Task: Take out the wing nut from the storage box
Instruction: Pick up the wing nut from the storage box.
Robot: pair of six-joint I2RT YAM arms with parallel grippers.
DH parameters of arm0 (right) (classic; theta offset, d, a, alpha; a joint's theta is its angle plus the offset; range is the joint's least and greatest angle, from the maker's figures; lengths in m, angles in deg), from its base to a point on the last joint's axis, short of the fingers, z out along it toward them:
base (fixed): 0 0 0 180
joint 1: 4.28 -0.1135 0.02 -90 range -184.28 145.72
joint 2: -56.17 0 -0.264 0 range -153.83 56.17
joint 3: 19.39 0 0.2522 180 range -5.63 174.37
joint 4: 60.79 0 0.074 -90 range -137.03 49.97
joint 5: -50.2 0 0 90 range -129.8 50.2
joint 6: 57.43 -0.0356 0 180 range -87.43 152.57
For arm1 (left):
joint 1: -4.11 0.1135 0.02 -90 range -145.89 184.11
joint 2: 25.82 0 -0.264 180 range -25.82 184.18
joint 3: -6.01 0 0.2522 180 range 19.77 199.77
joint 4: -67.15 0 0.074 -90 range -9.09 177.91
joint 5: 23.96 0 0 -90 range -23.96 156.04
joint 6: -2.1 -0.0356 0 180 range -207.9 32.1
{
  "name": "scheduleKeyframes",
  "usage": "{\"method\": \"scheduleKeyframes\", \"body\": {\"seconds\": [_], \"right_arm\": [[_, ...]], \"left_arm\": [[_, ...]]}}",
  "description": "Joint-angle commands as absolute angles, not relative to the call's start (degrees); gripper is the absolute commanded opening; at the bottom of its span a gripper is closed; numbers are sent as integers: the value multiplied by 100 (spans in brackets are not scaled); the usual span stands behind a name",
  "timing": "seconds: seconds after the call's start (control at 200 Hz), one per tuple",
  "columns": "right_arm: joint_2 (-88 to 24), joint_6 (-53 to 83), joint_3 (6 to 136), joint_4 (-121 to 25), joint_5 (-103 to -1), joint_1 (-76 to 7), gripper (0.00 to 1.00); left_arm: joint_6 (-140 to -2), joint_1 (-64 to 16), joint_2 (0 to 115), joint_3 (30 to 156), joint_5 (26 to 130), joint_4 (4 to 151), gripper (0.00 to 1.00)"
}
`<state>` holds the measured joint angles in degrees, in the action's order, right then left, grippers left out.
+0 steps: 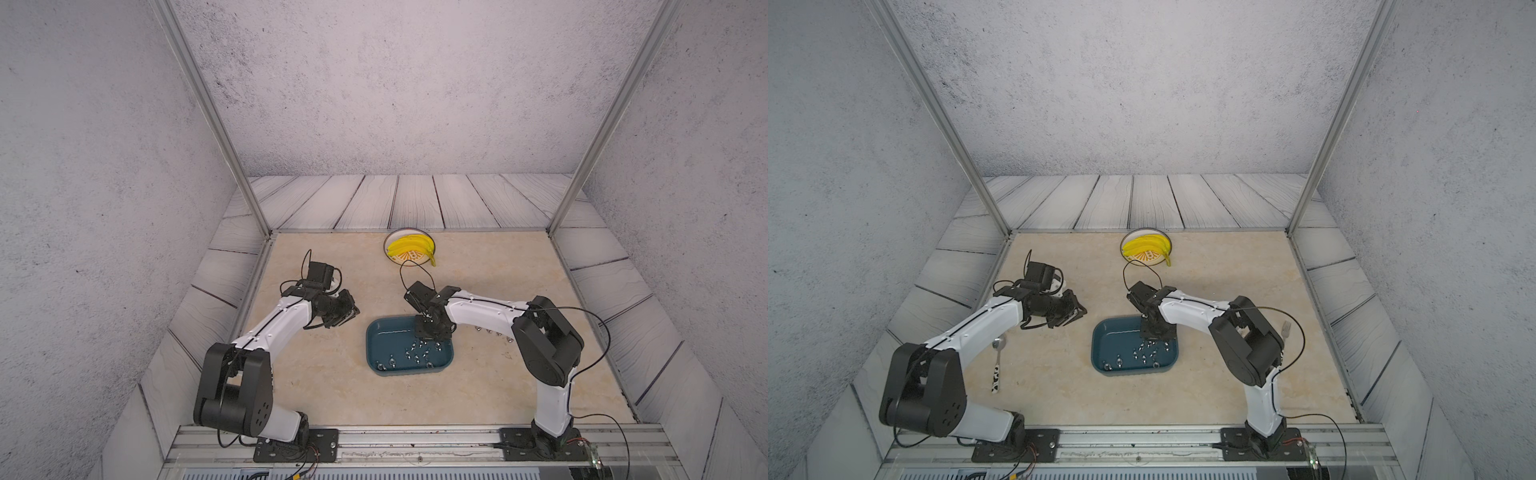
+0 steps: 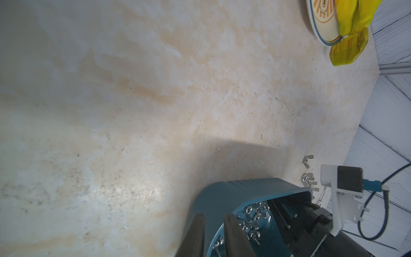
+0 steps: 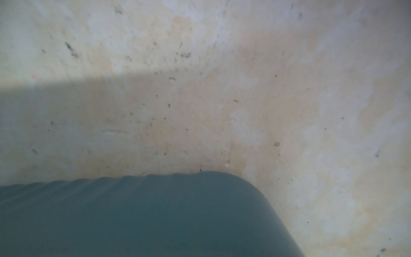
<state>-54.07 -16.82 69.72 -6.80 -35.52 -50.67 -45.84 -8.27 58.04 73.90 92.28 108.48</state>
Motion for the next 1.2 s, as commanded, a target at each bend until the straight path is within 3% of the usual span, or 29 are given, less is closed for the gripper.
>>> {"method": "scheduleKeyframes", "body": {"seconds": [0.0, 0.711, 0.971, 1.196], "right_arm": [[-5439, -1682, 7116, -554, -3356, -5096, 24], [-5870, -1557, 7294, -426, -3306, -5103, 18], [-5866, -1330, 7347, -353, -3044, -5136, 0], [-5315, -988, 7464, -286, -2906, -5174, 0]], "left_arm": [[-4651, -802, 5851, 7362, 9250, 10817, 23], [-4773, -802, 5982, 7346, 9311, 10820, 23], [-4774, -802, 6012, 7388, 9310, 10807, 23], [-4738, -823, 6025, 7533, 9329, 10796, 23]]}}
